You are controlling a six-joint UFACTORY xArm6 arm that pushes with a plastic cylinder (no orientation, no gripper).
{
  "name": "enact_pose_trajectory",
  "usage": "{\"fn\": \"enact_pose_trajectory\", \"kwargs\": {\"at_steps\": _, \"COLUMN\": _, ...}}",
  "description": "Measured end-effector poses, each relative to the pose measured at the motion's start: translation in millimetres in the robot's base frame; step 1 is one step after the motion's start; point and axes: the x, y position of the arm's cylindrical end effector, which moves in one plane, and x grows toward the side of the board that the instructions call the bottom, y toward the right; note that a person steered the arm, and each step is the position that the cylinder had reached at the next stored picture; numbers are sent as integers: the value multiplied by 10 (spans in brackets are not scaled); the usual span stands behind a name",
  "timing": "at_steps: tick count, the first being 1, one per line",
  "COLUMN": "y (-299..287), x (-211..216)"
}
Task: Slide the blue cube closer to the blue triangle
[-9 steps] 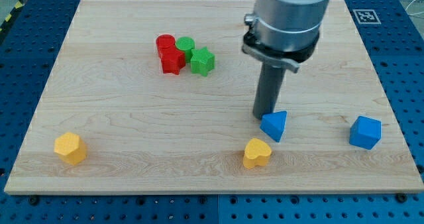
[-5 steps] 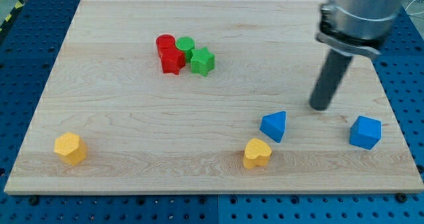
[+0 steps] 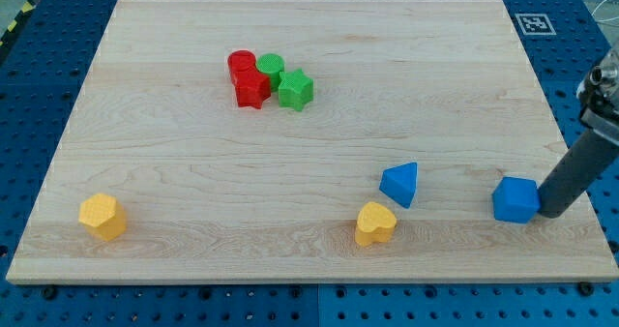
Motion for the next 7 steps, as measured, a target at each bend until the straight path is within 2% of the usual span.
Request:
{"fn": "enact_pose_trajectory", "kwargs": {"at_steps": 5, "y": -691, "x": -107}}
{"fn": "enact_pose_trajectory", "kwargs": {"at_steps": 7, "y": -737, "x": -50}}
